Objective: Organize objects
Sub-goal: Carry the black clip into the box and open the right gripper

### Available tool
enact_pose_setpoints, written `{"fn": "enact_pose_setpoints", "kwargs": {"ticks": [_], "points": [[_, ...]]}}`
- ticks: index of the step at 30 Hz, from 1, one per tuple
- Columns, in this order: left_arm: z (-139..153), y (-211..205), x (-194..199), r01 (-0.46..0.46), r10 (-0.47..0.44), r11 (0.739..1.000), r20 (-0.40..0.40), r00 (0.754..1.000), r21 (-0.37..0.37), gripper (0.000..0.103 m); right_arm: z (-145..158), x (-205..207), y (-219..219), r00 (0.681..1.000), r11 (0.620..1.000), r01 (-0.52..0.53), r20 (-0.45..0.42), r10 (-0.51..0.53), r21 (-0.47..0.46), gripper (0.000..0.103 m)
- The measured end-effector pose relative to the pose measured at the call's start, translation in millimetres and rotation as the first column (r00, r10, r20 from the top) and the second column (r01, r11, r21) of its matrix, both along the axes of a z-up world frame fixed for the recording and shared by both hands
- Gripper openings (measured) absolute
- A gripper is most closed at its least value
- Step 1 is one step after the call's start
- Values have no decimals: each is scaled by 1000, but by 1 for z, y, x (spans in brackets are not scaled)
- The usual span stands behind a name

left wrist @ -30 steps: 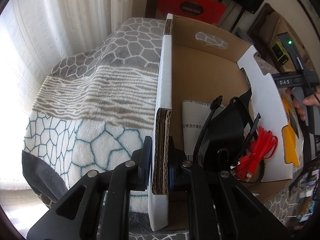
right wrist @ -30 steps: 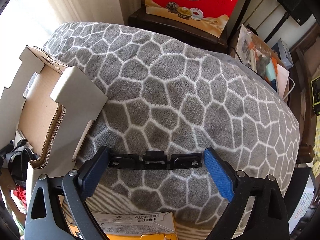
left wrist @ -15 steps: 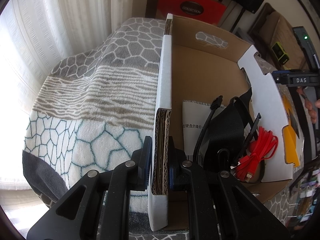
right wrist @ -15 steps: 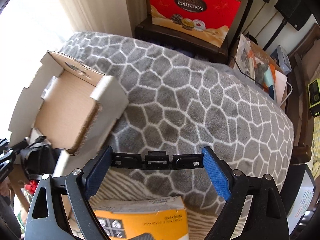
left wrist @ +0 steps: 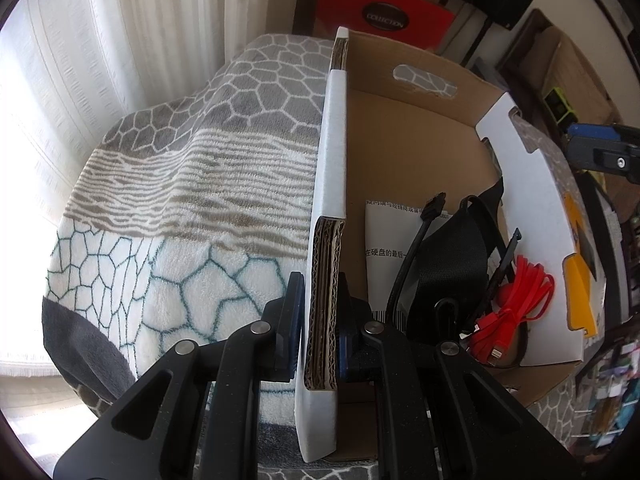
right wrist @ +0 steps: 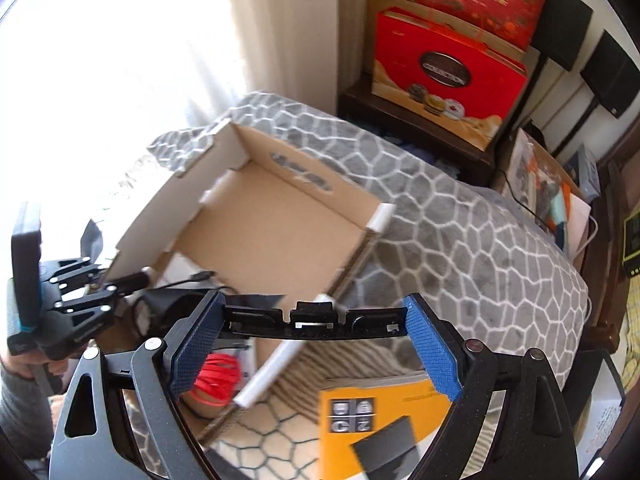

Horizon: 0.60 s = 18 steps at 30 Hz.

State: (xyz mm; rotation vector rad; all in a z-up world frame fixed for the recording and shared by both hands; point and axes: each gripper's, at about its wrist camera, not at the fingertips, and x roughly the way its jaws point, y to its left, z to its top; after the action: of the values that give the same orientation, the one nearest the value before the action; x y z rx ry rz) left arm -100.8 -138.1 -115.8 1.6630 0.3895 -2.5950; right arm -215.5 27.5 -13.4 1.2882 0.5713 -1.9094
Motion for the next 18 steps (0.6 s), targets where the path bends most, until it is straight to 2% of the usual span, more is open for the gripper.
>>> {"fn": "enact_pose_setpoints", "kwargs": {"ticks": [7, 18], "points": [[-1, -2, 0, -3, 3, 1000, 2, 1000, 19, 11, -23, 39, -36, 994, 994, -104, 30, 103, 38, 91], [-1, -2, 0, -5, 5, 1000, 4, 1000, 25, 11, -51, 66, -59, 983, 983, -176, 61, 173, 48, 92]]}}
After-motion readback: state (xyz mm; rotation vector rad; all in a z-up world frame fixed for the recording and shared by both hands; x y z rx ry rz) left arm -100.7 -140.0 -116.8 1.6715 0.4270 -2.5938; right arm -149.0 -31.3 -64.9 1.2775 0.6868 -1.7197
